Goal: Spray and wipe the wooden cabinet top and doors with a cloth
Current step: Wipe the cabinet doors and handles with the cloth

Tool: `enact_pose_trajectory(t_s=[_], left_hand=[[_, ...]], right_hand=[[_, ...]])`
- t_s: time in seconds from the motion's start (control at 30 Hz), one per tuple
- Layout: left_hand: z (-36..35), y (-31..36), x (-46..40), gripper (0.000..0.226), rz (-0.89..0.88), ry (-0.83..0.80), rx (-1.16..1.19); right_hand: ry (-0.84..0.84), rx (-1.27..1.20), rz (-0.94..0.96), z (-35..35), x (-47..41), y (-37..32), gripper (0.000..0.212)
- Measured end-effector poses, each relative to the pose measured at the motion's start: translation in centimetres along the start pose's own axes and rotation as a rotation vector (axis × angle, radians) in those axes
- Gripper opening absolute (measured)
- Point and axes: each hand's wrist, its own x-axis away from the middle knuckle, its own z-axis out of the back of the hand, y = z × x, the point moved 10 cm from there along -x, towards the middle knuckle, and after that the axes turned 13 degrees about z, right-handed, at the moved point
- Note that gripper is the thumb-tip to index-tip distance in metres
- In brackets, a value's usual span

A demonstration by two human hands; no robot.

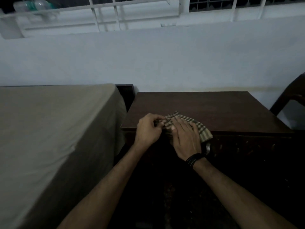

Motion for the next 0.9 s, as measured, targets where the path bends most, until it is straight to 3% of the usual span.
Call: enact_pose_trajectory(t_s=[0.27, 0.43, 0.53, 0.7, 0.77, 0.9], left_hand=[[5.0, -6.3, 4.4, 0.036, -0.074, 0.241, 0.197], [5.0, -11.6, 5.1, 0.039, 0.022, 0.361, 0.259], [4.1, -13.1, 5.3, 0.035, 0.029, 0.391, 0.230], [2.6, -13.0, 6.5, 0.021, -0.001, 0.554, 0.039], [1.1, -12.5, 7.1, 0.023, -0.082, 0.512, 0.081], [-4.7, -13.1, 7.6, 0.063, -0.217, 0.241, 0.025]], right_hand=[[-0.070, 0.035, 0.176, -4.6, 0.8, -7.3, 0.055], [-0.113, 0.153, 0.260, -8.8, 1.8, -9.0, 0.076], [-0.118, 0.275, 0.303, -10.3, 1.9, -8.6, 0.092], [-0.038, 0.412, 0.398, -10.9, 2.1, -8.5, 0.085], [-0.023, 0.405, 0.416, -11.1, 2.2, -8.3, 0.082], [-0.028, 0.413, 0.458, -12.2, 1.6, -8.3, 0.083]])
